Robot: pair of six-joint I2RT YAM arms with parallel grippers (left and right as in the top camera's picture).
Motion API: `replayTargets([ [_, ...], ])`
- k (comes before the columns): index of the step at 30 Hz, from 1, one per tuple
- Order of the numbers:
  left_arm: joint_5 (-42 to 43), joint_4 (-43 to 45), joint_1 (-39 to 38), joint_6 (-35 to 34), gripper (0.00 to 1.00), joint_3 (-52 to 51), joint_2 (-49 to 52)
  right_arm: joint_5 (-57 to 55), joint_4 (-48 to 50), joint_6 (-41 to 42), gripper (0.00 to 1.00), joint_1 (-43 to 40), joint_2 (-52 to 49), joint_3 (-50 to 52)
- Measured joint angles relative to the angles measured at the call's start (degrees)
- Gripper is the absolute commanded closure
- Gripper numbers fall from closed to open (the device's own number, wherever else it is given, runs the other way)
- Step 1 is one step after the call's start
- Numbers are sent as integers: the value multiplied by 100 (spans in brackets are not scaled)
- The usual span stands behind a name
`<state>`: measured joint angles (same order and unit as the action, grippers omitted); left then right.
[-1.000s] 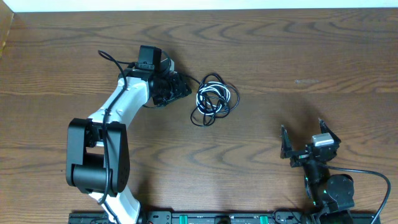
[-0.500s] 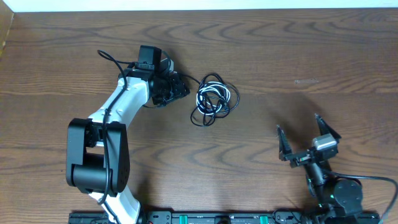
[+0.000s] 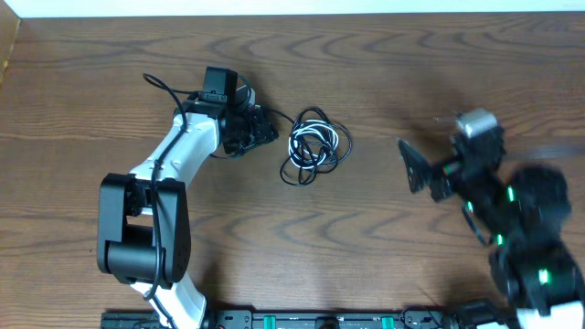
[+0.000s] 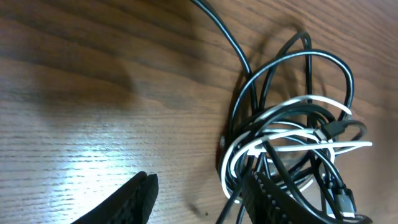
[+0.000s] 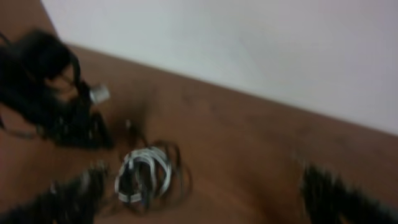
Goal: Untangle cables
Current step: 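Reach the right gripper over the cable bundle from the right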
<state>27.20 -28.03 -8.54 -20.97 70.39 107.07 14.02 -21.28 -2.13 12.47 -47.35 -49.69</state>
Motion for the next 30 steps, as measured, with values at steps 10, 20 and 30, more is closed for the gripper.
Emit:
replayTargets([
  [10,-339,-68,44,-17,46,0,0,813,-866,2,1,0,-2415,-1519],
  [20,-293,-157,315,-35,44,0,0,2660,-216,107,99,164,-3486,-1519],
  [30,-289,-219,448,-46,42,0,0,2455,387,450,19,820,-4485,-1523],
])
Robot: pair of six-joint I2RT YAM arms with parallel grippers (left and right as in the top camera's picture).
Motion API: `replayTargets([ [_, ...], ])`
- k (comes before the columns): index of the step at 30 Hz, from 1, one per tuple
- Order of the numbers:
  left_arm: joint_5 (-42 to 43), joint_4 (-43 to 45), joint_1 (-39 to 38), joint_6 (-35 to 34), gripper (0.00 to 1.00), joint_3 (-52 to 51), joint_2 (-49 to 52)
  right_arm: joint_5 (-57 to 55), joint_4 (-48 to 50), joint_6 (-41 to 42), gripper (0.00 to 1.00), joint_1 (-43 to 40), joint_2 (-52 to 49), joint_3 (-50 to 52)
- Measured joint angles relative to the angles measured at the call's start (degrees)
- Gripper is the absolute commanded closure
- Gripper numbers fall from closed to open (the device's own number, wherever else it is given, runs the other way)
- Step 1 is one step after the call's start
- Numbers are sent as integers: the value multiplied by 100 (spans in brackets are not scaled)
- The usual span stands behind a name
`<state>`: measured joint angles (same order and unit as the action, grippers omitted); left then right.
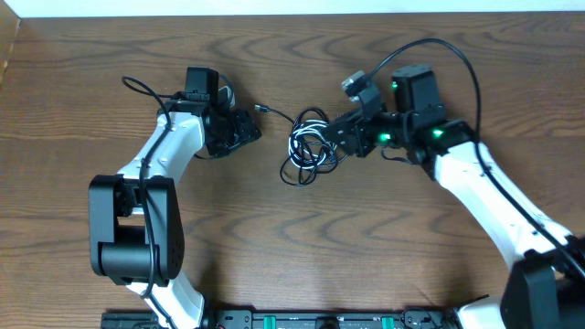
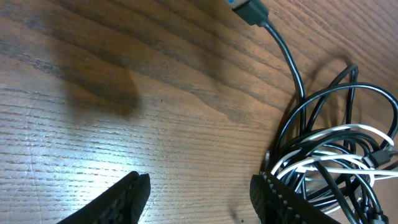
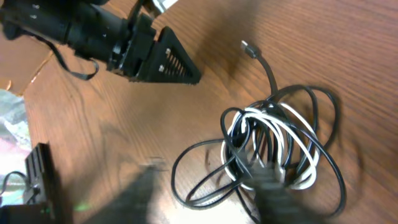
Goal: Untangle cables
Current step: 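Reach the right gripper over the cable bundle from the right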
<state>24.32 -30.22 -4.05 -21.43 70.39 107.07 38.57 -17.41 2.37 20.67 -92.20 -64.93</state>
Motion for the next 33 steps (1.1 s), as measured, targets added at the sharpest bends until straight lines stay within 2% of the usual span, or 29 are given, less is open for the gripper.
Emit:
replayTargets([
  [3,2,-4,-2,0,41,0,0,-105,247,24,29,68,-203,0],
  [11,22,-2,0,2,41,0,0,-356,446,46,42,219,-940,-7],
  [13,22,-4,0,2,41,0,0,-431,452,55,50,306,-1161,-7],
  [15,22,-2,-2,2,41,0,0,-522,496,57,65,391,-1346,-7],
  [18,28,-4,-2,2,41,0,0,-732,575,103,99,494,-1578,-7],
  [25,42,-4,-2,2,41,0,0,-1237,643,632,99,485,-1644,-7],
  [33,166,-24,-2,0,41,0,0,-1440,479,1368,99,2,-1353,-20],
])
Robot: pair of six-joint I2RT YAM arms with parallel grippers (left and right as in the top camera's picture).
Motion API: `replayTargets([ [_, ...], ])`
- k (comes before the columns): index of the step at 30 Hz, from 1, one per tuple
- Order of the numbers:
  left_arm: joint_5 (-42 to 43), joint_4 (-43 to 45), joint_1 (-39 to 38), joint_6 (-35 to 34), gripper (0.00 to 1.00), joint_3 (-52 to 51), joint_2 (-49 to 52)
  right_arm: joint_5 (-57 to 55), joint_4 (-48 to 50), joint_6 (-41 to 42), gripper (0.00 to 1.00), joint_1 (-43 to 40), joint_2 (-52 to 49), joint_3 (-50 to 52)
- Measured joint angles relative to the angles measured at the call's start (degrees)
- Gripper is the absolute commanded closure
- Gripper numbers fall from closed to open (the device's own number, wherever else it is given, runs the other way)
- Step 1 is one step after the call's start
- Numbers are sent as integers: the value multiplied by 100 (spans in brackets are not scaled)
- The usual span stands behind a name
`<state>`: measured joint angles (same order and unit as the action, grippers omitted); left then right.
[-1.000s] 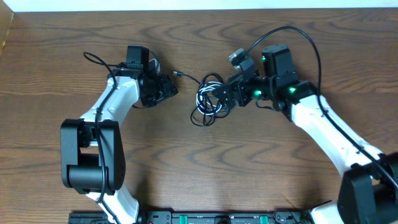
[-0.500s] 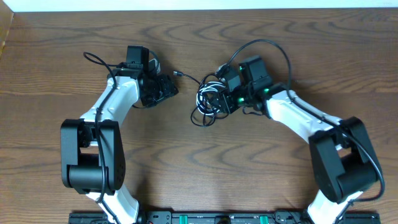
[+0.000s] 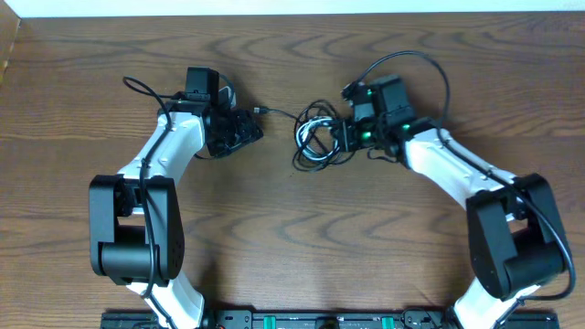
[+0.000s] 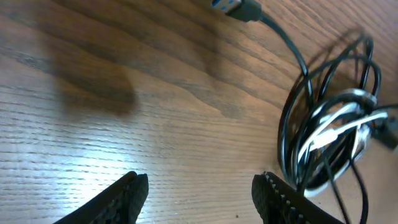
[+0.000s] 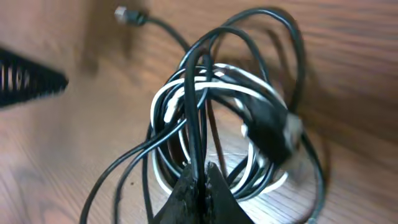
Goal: Untangle cables
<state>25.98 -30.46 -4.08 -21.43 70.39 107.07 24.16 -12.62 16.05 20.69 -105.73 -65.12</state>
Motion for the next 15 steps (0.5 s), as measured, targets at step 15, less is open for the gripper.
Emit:
replayTargets([
  [15,743,-26,0,330,45,0,0,-1908,-1460,450,91,-48,15,-17],
])
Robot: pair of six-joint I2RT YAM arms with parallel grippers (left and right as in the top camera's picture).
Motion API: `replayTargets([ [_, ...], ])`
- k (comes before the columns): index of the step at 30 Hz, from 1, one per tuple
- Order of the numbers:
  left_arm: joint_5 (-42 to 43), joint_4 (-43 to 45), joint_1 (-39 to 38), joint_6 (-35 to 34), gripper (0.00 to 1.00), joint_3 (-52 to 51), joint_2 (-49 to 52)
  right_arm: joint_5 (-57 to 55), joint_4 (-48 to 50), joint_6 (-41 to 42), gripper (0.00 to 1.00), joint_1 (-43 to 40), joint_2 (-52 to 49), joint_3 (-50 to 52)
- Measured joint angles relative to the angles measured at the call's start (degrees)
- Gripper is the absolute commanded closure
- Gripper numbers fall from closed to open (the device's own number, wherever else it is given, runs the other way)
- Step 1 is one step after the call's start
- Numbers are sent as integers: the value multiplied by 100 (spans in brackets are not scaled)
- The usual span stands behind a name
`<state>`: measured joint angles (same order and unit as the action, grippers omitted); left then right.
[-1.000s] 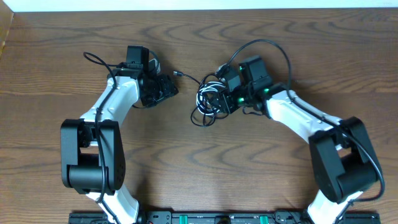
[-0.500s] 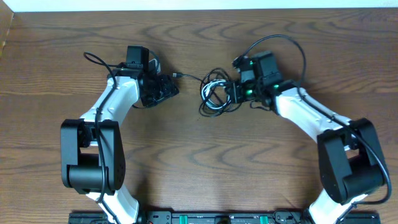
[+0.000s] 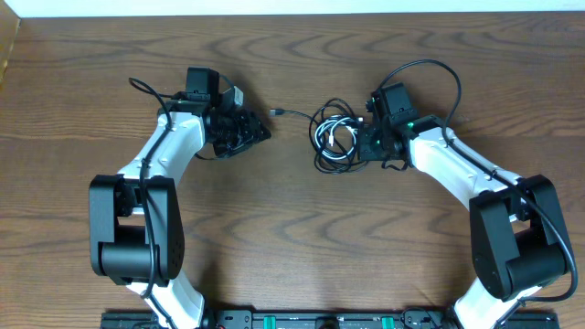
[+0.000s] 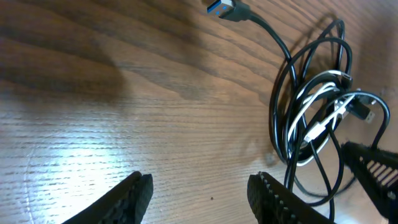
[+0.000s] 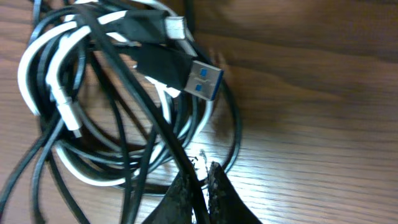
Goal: Untangle cables
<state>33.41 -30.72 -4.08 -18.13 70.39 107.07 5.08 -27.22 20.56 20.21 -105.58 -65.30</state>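
A tangled bundle of black and white cables (image 3: 335,137) lies on the wooden table, between the two arms. One loose black lead runs left to a USB plug (image 3: 279,111). My right gripper (image 3: 368,143) is at the bundle's right side. In the right wrist view that gripper (image 5: 200,179) is shut on a black strand (image 5: 152,112), beside a blue-tipped USB plug (image 5: 202,79) and white loops (image 5: 37,59). My left gripper (image 3: 253,131) stands open to the left, apart from the bundle (image 4: 311,112), with bare wood between its fingers (image 4: 134,194).
The wooden table (image 3: 292,238) stretches all round, with a pale wall strip along its far edge. A black supply cable (image 3: 430,73) arcs above the right arm. The dark rail (image 3: 302,320) of the arm bases runs along the near edge.
The bundle has shifted a little to the right with my right gripper, which stays shut on a black strand. The left gripper is still open at nearly the same spot.
First my left gripper was open at the bundle's left edge while the right arm was far off at the right. Then the left gripper stood further left and the right one was at the bundle. It then shut on a black strand, and the bundle now lies further right.
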Motion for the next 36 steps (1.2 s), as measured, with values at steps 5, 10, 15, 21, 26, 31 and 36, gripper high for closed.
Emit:
replayTargets([
  [5,107,2,0,151,45,0,0,-455,-92,37,70,0,0,0],
  [10,122,7,0,195,45,0,0,-903,-144,44,36,0,0,0],
  [15,122,9,0,210,45,0,0,-1032,17,26,34,0,0,-26],
  [21,122,9,0,212,44,0,0,-682,-61,70,34,2,59,-680],
  [26,120,9,0,212,44,0,0,-293,0,315,34,85,304,-1303],
  [31,122,9,0,212,44,0,0,-140,-61,647,41,310,321,-1307],
  [36,120,11,0,212,44,0,0,-76,63,944,50,575,46,-1285],
])
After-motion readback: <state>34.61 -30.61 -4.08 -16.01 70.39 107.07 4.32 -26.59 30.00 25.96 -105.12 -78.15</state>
